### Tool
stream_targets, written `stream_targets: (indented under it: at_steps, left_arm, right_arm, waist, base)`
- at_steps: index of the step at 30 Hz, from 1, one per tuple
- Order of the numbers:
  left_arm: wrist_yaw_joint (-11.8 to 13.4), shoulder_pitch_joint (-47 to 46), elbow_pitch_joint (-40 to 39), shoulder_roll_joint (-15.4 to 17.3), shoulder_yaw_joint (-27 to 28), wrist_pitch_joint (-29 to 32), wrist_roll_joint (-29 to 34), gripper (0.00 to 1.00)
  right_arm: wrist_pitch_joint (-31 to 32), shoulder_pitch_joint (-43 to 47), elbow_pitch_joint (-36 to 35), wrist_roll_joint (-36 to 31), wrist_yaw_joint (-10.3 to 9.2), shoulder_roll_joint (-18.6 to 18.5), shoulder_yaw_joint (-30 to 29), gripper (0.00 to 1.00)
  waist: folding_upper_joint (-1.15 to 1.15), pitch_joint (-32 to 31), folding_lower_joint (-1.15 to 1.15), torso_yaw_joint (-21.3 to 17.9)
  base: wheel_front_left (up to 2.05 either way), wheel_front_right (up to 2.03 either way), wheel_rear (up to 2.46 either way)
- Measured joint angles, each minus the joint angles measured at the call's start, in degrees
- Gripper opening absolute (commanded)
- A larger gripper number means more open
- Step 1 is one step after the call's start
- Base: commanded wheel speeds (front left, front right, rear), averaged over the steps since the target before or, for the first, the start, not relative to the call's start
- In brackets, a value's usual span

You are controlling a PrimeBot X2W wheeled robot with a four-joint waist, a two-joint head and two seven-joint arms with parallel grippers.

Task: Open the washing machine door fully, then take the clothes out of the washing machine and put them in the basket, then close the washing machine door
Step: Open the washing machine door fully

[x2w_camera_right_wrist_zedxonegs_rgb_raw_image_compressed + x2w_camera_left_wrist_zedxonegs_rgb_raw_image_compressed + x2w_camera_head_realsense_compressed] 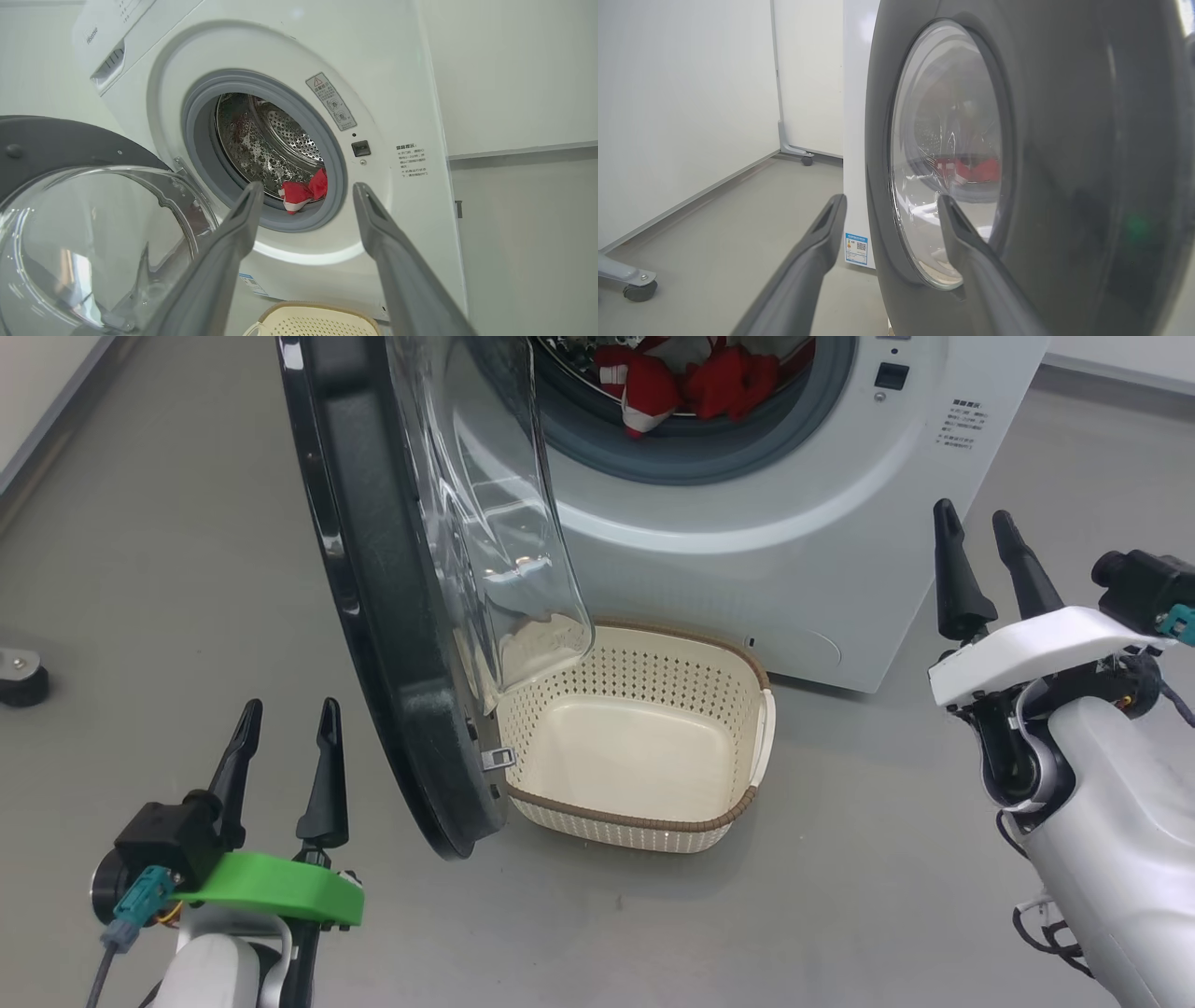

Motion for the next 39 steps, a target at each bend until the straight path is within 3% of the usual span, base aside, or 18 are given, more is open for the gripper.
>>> stream_targets:
  at_steps: [2,7,15,26,39]
  left_arm:
    - [0.0,0.1,0.0,0.0,0.01,0.0,0.0,1.0]
    - [0.0,0.34,-0.03,0.01,0.42,0.0,0.0,1.0]
    - [0.0,0.36,-0.09,0.01,0.62,0.0,0.0,1.0]
    - [0.0,0.36,-0.09,0.01,1.14,0.0,0.0,1.0]
    - [0.0,0.37,-0.07,0.01,1.53,0.0,-0.01,1.0]
  right_arm:
    - [0.13,0.0,-0.01,-1.93,-0.64,-0.31,0.04,1.0]
    - [0.71,-0.01,-3.22,-12.59,-5.04,-0.56,-4.9,1.0]
    - [0.71,5.16,-6.59,-24.68,-9.1,0.91,-3.13,1.0]
    - [0.71,13.11,-6.3,-31.76,-10.58,3.28,-2.08,1.0]
    - [0.71,15.29,-6.05,-35.67,-11.07,5.49,-4.82,1.0]
  waist:
    - [0.0,-0.04,0.0,-0.01]
    - [0.0,-0.15,0.0,-0.13]
    - [0.0,0.01,0.0,-0.25]
    - [0.0,-0.11,0.0,-0.28]
    - [0.0,-0.11,0.0,-0.56]
  base:
    - [0.0,0.0,0.0]
    - [0.0,0.0,0.0]
    - [0.0,0.0,0.0]
    - [0.0,0.0,0.0]
    - [0.0,0.0,0.0]
